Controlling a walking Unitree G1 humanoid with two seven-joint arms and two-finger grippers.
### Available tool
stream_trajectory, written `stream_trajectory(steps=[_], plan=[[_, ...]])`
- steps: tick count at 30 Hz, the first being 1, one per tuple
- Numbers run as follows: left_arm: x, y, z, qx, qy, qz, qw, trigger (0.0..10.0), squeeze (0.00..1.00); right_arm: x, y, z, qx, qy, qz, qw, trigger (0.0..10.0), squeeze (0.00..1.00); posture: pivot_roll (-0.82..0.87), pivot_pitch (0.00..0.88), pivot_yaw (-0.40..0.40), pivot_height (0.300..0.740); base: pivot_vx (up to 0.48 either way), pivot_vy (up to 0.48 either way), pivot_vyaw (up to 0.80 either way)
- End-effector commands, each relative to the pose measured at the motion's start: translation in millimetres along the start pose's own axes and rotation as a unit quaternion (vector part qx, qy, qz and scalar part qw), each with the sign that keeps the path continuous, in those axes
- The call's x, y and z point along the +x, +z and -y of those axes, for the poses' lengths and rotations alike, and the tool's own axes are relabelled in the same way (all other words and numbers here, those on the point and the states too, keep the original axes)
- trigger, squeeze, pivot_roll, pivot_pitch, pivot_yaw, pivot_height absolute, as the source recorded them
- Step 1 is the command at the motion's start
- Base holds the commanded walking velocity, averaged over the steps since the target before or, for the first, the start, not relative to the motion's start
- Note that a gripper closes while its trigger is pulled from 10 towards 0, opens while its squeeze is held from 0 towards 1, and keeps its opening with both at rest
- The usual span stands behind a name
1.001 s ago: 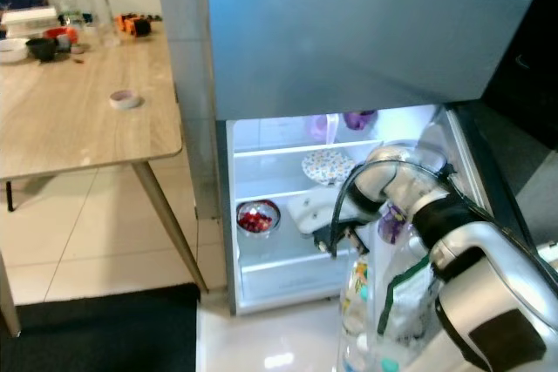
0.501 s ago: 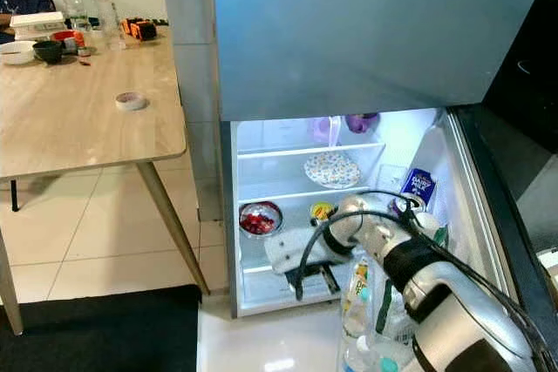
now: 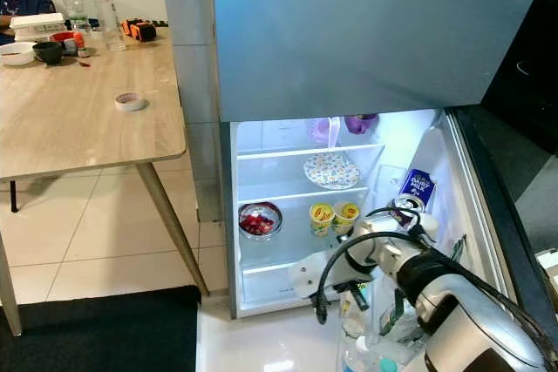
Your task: Restocking fridge
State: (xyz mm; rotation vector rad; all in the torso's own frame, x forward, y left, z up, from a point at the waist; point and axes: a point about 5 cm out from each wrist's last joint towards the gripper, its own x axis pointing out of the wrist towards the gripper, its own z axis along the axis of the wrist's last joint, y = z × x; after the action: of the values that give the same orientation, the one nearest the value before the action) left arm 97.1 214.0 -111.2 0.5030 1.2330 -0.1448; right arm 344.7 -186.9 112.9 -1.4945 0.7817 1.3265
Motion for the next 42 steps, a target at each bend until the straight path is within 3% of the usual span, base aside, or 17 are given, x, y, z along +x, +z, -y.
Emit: stream_trajectory(steps=[1,7,23,26,30,32,36,40,41,42], plan=[[0.2,5.1,0.9,-0.005,0.001,0.012,1.0,10.0,0.0,2.9,-4.6,-4.9,0.005,0.005,-0.009,1.0,10.0,0.0,-0.08,0.038,-0.055,0.74,0.0,0.0,0.0],[0.0,3.2,2.5,-0.006,0.0,0.01,1.0,10.0,0.0,-5.9,-32.3,-9.7,0.028,-0.009,-0.064,0.997,10.0,0.0,-0.08,0.04,-0.054,0.74,0.0,0.0,0.0],[0.0,3.1,2.4,-0.005,0.0,0.011,1.0,10.0,0.0,-17.9,-70.5,-27.3,0.074,-0.01,-0.125,0.989,10.0,0.0,-0.09,0.052,-0.052,0.74,0.0,0.0,0.0],[-0.1,2.6,2.4,-0.005,0.0,0.01,1.0,10.0,0.0,-23.1,-89.2,-39.5,0.103,-0.011,-0.156,0.982,10.0,0.0,-0.09,0.052,-0.052,0.74,0.0,0.0,0.0],[-0.1,2.3,2.7,-0.006,0.0,0.009,1.0,10.0,0.0,-26.4,-98.2,-45.6,0.118,-0.013,-0.171,0.978,10.0,0.0,-0.09,0.054,-0.053,0.74,0.0,0.0,0.0],[-0.3,1.0,3.0,-0.006,-0.001,0.008,1.0,10.0,0.0,-34.5,-117.0,-60.0,0.145,-0.012,-0.206,0.968,10.0,0.0,-0.09,0.054,-0.053,0.74,0.0,0.0,0.0],[-0.4,-0.2,2.3,-0.003,0.0,0.007,1.0,10.0,0.0,-39.4,-132.7,-76.8,0.175,-0.011,-0.232,0.957,10.0,0.0,-0.09,0.052,-0.053,0.74,0.0,0.0,0.0],[-0.3,0.0,1.9,-0.002,0.0,0.007,1.0,10.0,0.0,-37.5,-132.2,-78.1,0.18,-0.011,-0.228,0.957,10.0,0.0,-0.09,0.052,-0.053,0.74,0.0,0.0,0.0],[-0.1,1.7,0.3,0.001,0.001,0.009,1.0,10.0,0.0,-23.2,-122.9,-79.0,0.191,-0.014,-0.198,0.961,10.0,0.0,-0.09,0.041,-0.048,0.74,0.0,0.0,0.0],[-0.1,1.7,0.3,0.001,0.001,0.009,1.0,10.0,0.0,-23.2,-122.9,-79.0,0.191,-0.014,-0.198,0.961,10.0,0.0,-0.09,0.041,-0.048,0.74,0.0,0.0,0.0]])
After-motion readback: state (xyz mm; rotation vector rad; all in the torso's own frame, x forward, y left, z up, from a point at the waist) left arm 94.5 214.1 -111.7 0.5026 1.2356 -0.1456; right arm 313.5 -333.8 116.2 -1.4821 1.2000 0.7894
